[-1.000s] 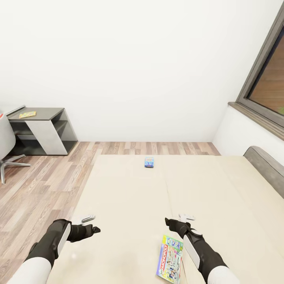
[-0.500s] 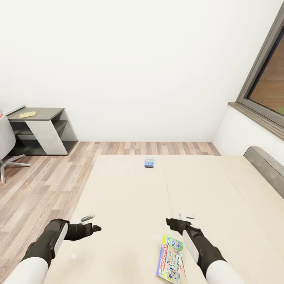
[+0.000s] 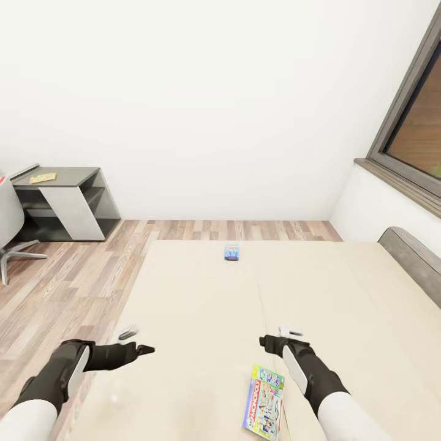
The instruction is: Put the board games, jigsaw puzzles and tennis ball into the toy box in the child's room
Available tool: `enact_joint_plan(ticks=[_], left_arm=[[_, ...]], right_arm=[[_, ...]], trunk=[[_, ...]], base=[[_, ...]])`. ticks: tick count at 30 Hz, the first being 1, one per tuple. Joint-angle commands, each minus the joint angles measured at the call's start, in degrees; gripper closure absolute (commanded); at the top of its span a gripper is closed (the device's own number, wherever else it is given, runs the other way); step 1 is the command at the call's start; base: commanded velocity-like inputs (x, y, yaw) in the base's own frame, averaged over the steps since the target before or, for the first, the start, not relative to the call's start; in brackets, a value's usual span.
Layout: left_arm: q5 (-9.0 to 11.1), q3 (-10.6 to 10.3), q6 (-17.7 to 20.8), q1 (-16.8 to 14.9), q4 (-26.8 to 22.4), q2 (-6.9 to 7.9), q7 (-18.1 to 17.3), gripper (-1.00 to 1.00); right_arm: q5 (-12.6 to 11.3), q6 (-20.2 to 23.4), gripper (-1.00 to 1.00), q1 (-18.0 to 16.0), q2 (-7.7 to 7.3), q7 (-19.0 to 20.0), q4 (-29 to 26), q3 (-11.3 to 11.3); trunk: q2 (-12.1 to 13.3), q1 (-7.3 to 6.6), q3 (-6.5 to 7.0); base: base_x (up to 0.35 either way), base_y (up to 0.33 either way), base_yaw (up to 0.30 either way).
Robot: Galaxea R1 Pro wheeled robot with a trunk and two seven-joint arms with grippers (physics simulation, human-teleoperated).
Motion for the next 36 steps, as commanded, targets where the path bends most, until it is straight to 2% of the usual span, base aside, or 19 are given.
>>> enact_joint_plan(ticks=[1,7,10,15,18,20,23,27,36], left_arm=[[-0.4,0.2,0.4,-0.1,0.0,0.06,-0.8,-1.00],[-0.4,0.3,0.4,-0.1,0.0,0.68,-4.2,-1.00],[-0.4,0.3,0.5,-0.1,0.0,1.40,-7.6,-1.00],[-0.5,0.2,0.4,-0.1,0.0,2.97,-15.7,-1.00],[-0.6,0.2,0.4,-0.1,0.0,3.26,-18.2,-1.00],[-0.6,0.2,0.4,-0.1,0.0,3.34,-18.9,-1.00],[-0.7,0.2,0.4,-0.1,0.0,3.46,-19.8,-1.00],[-0.7,0.2,0.4,-0.1,0.0,3.56,-20.2,-1.00],[-0.6,0.2,0.5,-0.1,0.0,4.47,-20.5,-1.00]], right_arm=[[-0.6,0.7,-1.00,-0.2,-0.03,-0.5,-0.1,0.2],[-0.9,5.3,-1.00,-1.4,-0.10,-0.4,-0.1,0.1],[-0.9,7.2,-1.00,-1.8,-0.11,-0.2,-0.2,0.0],[-1.0,8.7,-1.00,-2.0,-0.11,0.1,-0.9,-0.1],[-1.0,8.9,-1.00,-2.1,-0.09,0.0,-1.5,-0.4],[-1.0,9.0,-1.00,-2.1,-0.09,0.0,-1.9,-1.0],[-1.0,9.0,-1.00,-2.1,-0.06,-0.1,-2.5,-3.5],[-0.9,9.2,-1.00,-2.1,0.02,-0.2,-2.7,-5.4],[-0.1,9.3,-1.00,-2.0,0.17,-0.3,-2.8,-5.9]], trunk=[[-0.1,0.03,-0.11],[-0.1,0.03,-0.11],[-0.1,0.03,-0.11],[-0.1,0.03,-0.11],[-0.1,0.03,-0.11],[-0.1,0.03,-0.11],[-0.1,0.03,-0.11],[-0.1,0.03,-0.25],[-0.1,0.03,-1.03]], base=[[0.000,0.000,0.000],[0.000,0.000,0.000],[0.000,0.000,0.000],[0.000,0.000,0.000],[0.000,0.000,0.000],[0.000,0.000,0.000],[0.000,0.000,0.000],[0.000,0.000,0.011],[0.000,0.000,0.007]])
